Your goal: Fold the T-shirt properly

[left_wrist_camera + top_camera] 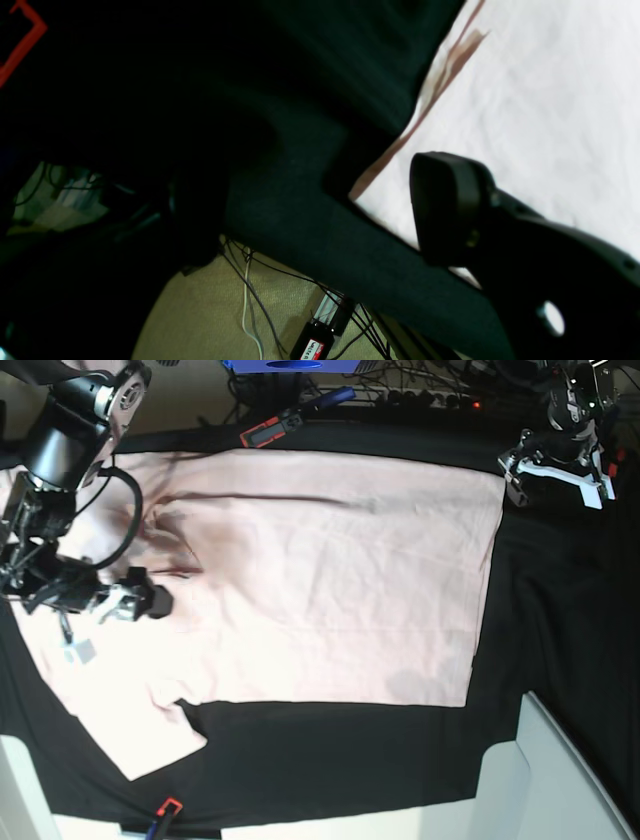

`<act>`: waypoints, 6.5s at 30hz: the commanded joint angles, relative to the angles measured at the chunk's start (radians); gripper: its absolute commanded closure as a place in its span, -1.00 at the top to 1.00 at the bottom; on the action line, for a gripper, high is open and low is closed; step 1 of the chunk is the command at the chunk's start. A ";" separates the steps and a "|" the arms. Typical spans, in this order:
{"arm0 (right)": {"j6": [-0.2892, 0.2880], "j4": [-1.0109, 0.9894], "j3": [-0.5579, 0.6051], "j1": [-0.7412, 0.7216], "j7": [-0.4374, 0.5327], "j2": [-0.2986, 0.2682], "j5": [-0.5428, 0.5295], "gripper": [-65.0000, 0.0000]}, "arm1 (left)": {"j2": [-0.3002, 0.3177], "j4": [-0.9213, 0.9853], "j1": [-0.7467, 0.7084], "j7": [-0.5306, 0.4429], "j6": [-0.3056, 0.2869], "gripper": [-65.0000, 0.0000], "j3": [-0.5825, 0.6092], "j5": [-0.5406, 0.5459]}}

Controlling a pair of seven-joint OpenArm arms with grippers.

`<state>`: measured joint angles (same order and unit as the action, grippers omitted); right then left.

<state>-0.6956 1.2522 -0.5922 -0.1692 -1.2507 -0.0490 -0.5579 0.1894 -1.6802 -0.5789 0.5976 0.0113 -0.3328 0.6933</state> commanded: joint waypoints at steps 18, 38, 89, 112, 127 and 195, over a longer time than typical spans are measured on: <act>-0.003 0.330 -0.332 0.291 0.015 -0.039 -0.017 0.54 | 0.101 -0.111 0.079 -0.017 -0.003 0.75 0.137 0.007; -0.003 0.330 -0.332 0.340 0.016 -0.059 -0.017 0.53 | 0.000 0.091 -0.019 -0.026 -0.208 0.75 0.027 0.009; -0.003 0.168 -0.332 0.339 0.016 -0.062 -0.017 0.52 | -0.047 0.240 0.049 -0.018 -0.282 -1.00 0.004 0.009; -0.003 0.172 -0.323 0.325 0.016 -0.064 -0.018 0.52 | -0.043 0.174 -0.020 -0.024 -0.282 -0.23 -0.038 0.009; -0.003 0.261 -0.214 0.158 0.007 -0.173 -0.011 0.52 | -0.014 -0.087 -0.002 0.091 -0.281 -0.02 -0.193 0.007; 0.222 -1.050 0.599 -0.341 1.077 -0.481 0.089 -1.00 | 0.029 0.288 0.636 0.239 -0.285 0.90 -0.004 -0.538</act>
<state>-0.4702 0.1917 0.0071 -0.4896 -0.1852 -0.5106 -0.4637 0.2050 -1.3804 0.0399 0.8486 -0.2779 -0.3340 0.1551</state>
